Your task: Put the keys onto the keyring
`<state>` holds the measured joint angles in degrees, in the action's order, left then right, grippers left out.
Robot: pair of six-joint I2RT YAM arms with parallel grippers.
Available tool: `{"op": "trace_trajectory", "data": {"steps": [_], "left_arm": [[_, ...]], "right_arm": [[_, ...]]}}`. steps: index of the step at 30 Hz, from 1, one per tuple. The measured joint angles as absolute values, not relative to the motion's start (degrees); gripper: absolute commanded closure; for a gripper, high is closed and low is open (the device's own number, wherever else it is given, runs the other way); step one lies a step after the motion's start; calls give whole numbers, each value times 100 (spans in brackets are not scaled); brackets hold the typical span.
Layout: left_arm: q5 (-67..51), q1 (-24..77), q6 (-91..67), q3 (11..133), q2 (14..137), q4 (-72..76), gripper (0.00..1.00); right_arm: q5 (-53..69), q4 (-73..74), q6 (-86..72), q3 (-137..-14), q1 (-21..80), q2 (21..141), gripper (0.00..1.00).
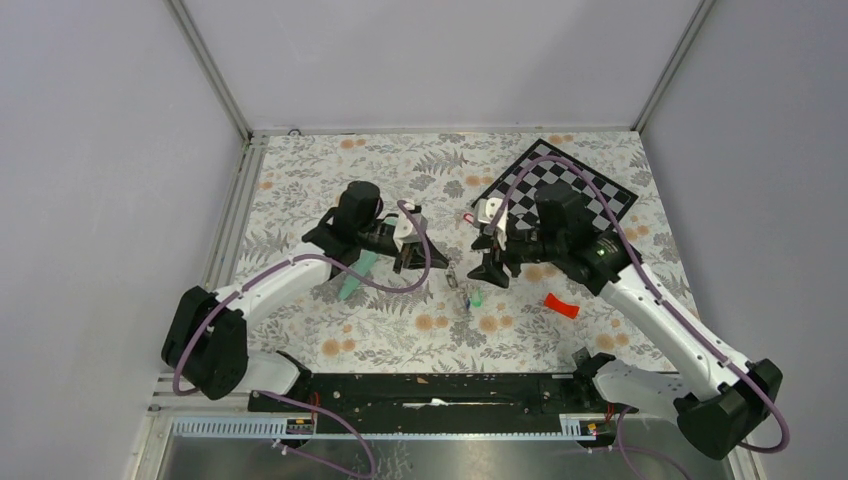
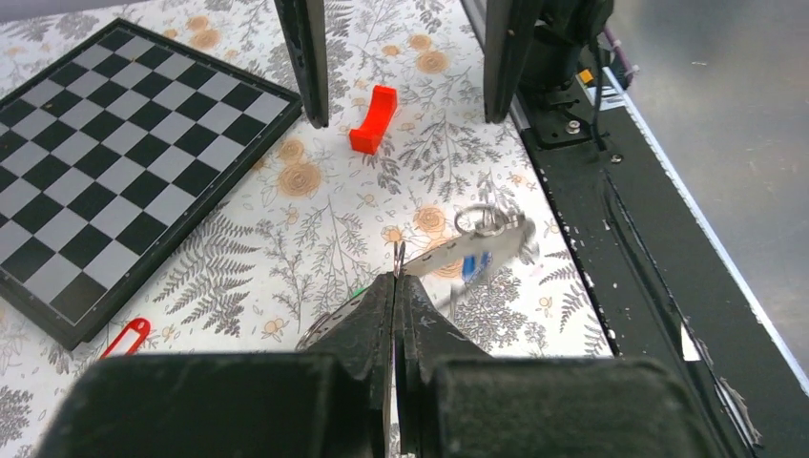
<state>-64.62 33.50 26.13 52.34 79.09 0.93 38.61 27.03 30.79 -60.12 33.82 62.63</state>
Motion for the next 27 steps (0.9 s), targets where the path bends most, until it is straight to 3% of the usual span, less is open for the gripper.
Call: {"op": "trace_trajectory", "data": {"steps": [6,13,18,27], "left_arm": [[-6855,3297,2248,4856,7717,711,100],[-6820,3299,-563,3592,7795,4156,100],[-6635,3304,-1658,3553,7835,5428,100],[-6390,3336,-2276,3461,7846,6128,100]], "right_arm": [[4296,2792,3192,-5994,3297,6086,42],[4641,2626,3030,-5872,3293,6375,50],[4768,2547,2950,-5833,3293,6471,56],[4814,2370,2812,-5830,3293,6563,62]]}}
